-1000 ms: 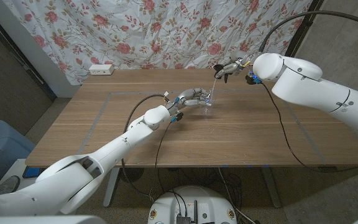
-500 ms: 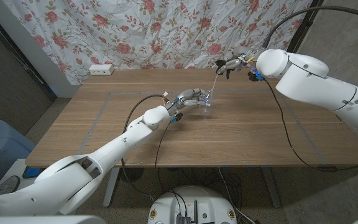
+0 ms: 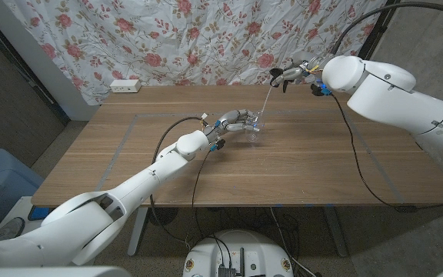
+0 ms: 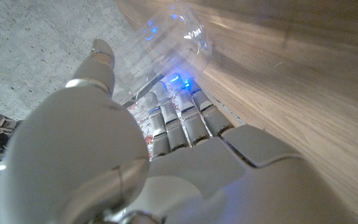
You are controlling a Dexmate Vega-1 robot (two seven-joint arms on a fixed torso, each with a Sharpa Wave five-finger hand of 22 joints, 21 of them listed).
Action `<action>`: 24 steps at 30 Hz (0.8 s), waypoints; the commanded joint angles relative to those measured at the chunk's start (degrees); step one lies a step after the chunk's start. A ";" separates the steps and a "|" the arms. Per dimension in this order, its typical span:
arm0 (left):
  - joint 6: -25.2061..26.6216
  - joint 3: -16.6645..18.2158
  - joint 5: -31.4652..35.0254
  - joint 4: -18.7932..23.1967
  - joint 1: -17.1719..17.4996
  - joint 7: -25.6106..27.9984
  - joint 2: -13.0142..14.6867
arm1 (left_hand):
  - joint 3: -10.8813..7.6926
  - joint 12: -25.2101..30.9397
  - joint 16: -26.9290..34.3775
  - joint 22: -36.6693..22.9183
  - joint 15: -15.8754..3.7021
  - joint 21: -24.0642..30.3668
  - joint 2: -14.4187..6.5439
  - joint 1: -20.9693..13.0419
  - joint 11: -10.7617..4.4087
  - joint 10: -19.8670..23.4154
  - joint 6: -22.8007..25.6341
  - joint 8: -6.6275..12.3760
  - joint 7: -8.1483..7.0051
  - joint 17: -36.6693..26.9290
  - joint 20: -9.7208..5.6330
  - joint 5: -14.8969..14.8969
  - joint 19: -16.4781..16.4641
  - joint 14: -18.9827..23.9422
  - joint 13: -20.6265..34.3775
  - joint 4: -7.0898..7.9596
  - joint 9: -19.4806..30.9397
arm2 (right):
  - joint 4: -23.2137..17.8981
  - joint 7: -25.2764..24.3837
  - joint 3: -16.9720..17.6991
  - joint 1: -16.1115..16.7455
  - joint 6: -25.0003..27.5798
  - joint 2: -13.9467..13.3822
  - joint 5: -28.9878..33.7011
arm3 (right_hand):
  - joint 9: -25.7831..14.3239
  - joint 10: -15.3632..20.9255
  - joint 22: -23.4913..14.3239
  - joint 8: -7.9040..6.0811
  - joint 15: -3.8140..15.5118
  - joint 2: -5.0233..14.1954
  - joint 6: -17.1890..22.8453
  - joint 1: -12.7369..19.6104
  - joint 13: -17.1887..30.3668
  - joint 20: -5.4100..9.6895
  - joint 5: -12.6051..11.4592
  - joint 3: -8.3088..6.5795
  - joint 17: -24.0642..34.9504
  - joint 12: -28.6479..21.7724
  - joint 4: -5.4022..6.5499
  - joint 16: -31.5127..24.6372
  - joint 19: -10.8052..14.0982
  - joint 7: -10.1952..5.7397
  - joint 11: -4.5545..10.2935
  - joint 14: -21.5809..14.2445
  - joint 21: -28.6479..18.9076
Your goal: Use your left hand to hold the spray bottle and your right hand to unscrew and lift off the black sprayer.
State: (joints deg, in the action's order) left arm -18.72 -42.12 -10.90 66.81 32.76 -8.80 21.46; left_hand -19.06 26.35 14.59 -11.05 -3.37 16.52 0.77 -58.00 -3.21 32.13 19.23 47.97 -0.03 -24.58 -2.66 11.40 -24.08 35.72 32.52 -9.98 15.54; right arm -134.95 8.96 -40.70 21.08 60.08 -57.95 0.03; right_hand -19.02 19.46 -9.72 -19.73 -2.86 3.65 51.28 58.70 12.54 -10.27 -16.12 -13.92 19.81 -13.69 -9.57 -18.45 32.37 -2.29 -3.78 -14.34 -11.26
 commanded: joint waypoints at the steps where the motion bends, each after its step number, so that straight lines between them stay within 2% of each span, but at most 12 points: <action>1: 0.51 0.14 0.25 0.84 0.17 0.01 0.70 | -0.49 0.22 -0.14 -0.24 -7.62 0.22 -7.24 0.80 -6.41 6.82 3.87 18.65 -3.60 -0.17 -0.09 0.37 -0.26 -0.02 6.51 0.13 0.27 | -0.74 -1.77 2.01 0.70 0.07 -0.68 -1.22 | -0.34 0.40 -0.13 -0.22 -0.11 -0.03 0.26 0.76 0.18 0.06 -0.30 -0.45 0.34 0.04 0.15 -0.32 0.26 -0.32 -0.08 -0.24 0.03; 15: 2.25 0.91 0.58 3.34 1.63 1.45 2.55 | -0.42 0.12 -0.29 -0.24 -7.65 -0.08 -7.23 0.79 -6.72 6.65 3.76 18.68 -3.98 -0.27 0.12 0.37 0.49 -0.56 6.55 0.13 0.22 | -1.41 -4.44 6.69 3.16 -1.15 -0.65 -5.27 | -0.41 0.49 -0.13 -0.15 -0.11 0.08 0.30 1.01 0.20 -0.04 -0.36 -0.51 0.48 0.12 0.15 -0.40 0.41 -0.11 -0.13 -0.25 0.02; 24: 2.99 1.87 0.22 4.98 3.16 3.13 3.46 | -0.14 -0.10 -0.50 -0.26 -7.77 -0.51 -7.01 0.99 -7.53 6.36 3.75 18.70 -4.53 -0.41 1.23 0.32 1.62 -1.39 6.44 0.19 0.13 | -1.58 -5.68 5.99 2.67 -0.07 -1.04 -5.53 | -0.44 0.55 -0.14 -0.03 -0.06 0.12 0.15 1.20 0.21 -0.03 -0.40 -0.54 0.56 0.16 0.13 -0.45 0.39 -0.28 -0.06 -0.24 0.05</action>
State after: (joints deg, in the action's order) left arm -16.72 -41.18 -10.43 70.00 34.39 -7.25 23.81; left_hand -19.05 26.16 14.19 -11.05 -3.29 16.28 0.77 -57.99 -3.51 31.83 18.92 47.96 -0.34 -24.86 -1.50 11.48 -22.91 34.78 32.54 -9.98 15.55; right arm -136.35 4.88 -35.25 23.54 59.57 -58.65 -4.25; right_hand -19.30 19.45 -9.72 -19.46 -2.87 3.42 51.28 59.82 12.66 -10.34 -15.94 -14.11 20.08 -13.69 -9.38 -18.62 32.43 -2.28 -3.79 -14.34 -11.26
